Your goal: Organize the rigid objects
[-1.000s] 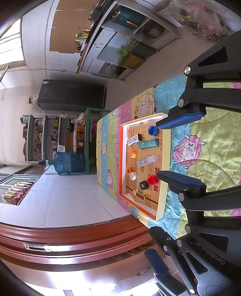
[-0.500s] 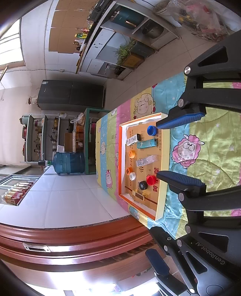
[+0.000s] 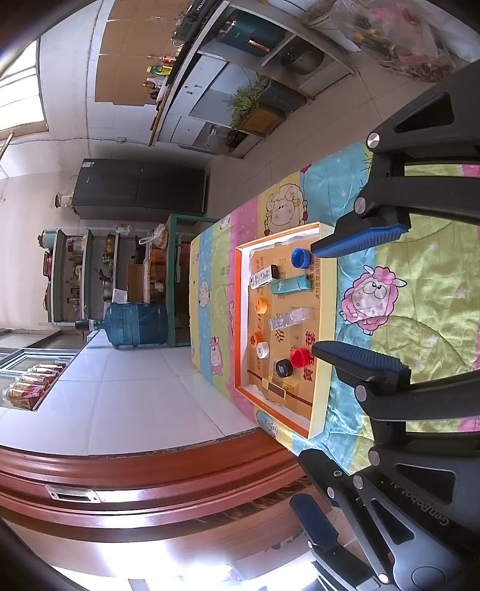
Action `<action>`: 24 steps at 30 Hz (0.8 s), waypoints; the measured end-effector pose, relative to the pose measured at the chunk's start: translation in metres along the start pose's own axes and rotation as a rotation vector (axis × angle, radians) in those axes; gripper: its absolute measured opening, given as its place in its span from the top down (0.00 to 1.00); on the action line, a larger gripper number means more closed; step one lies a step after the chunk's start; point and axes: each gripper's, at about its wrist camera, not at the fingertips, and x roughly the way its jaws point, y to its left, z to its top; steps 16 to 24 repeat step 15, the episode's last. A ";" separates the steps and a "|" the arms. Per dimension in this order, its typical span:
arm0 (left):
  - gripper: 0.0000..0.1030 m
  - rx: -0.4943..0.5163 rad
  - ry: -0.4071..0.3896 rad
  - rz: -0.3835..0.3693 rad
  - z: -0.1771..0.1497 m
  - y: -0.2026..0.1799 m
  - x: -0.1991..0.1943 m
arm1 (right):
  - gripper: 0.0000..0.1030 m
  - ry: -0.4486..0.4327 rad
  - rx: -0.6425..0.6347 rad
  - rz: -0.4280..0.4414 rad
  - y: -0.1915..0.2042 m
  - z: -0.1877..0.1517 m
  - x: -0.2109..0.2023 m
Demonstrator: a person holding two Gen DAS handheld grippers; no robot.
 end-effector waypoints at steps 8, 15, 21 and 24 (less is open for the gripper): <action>0.54 0.001 0.006 -0.006 -0.001 -0.001 0.001 | 0.55 -0.006 0.007 -0.001 0.000 0.002 -0.001; 0.54 0.012 0.006 0.007 -0.003 -0.004 0.000 | 0.55 -0.002 0.011 0.000 -0.001 0.002 -0.001; 0.54 0.012 0.006 0.007 -0.003 -0.004 0.000 | 0.55 -0.002 0.011 0.000 -0.001 0.002 -0.001; 0.54 0.012 0.006 0.007 -0.003 -0.004 0.000 | 0.55 -0.002 0.011 0.000 -0.001 0.002 -0.001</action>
